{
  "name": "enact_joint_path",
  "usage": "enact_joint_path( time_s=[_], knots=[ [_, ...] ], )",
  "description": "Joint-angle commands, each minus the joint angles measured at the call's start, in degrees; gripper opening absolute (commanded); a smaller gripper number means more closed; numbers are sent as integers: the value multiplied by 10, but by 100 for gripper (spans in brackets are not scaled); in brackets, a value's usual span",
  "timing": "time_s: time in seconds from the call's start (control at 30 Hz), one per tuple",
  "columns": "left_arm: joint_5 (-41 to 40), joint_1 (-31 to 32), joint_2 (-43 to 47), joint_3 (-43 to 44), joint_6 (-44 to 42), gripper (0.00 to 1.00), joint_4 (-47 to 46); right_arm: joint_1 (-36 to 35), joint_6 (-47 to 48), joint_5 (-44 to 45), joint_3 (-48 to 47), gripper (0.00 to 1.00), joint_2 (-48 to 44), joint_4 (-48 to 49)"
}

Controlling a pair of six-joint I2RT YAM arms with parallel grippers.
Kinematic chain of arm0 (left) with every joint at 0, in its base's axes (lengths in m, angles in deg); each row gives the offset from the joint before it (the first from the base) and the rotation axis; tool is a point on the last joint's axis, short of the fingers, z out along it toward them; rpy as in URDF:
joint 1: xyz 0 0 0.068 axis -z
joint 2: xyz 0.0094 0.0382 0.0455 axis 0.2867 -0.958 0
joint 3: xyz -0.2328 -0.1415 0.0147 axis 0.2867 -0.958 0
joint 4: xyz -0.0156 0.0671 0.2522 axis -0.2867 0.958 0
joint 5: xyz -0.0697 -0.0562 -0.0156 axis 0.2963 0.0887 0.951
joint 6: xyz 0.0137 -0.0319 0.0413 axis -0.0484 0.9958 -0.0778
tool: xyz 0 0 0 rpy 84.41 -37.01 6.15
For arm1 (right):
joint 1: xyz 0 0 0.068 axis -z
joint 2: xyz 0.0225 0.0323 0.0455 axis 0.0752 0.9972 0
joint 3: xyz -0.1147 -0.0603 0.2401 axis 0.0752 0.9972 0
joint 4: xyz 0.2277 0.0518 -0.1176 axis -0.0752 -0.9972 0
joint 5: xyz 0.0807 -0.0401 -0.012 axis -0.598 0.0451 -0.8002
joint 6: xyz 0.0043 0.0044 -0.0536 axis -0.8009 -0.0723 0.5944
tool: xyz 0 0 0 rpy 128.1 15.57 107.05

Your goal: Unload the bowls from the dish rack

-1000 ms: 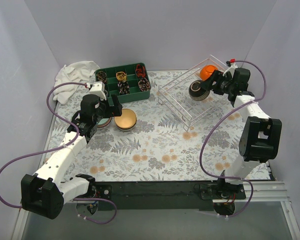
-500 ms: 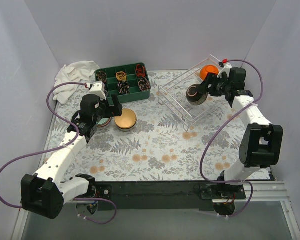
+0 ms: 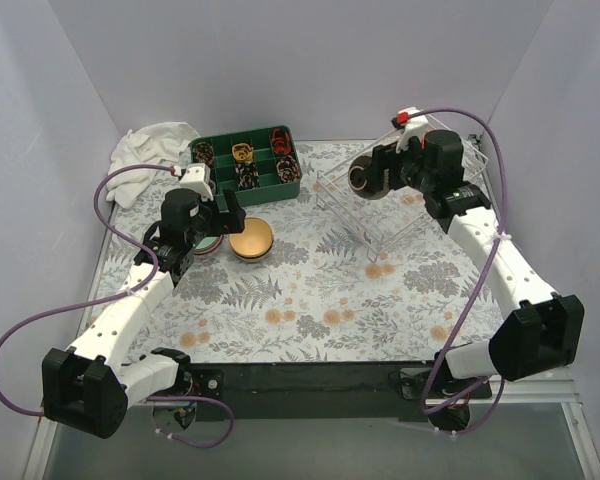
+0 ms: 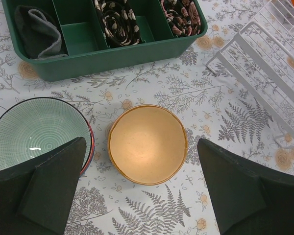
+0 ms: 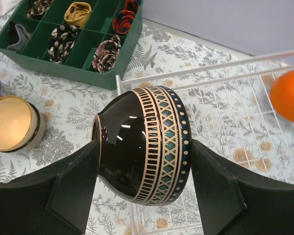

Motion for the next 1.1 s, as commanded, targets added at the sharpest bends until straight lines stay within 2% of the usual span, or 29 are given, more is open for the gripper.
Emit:
enact_joint_path(
  time_s=[0.0,0.33,0.6,0.77,1.03,1.07],
  knots=[
    [10,-3,7,0,-5,98,-1,-70,97,87,-16,9,-34,45],
    [35,-3,-3,3,-1,98,1,-281,278,245,66,9,-48,110],
    [63,-3,-13,8,11,98,8,-451,421,451,170,10,-13,261],
    [88,-3,-19,10,19,98,9,-513,541,563,231,11,24,392],
    [125,-3,-29,15,31,98,12,-572,679,642,286,11,81,566],
    [130,-3,-33,16,31,98,12,-574,697,649,292,11,87,619]
  ],
)
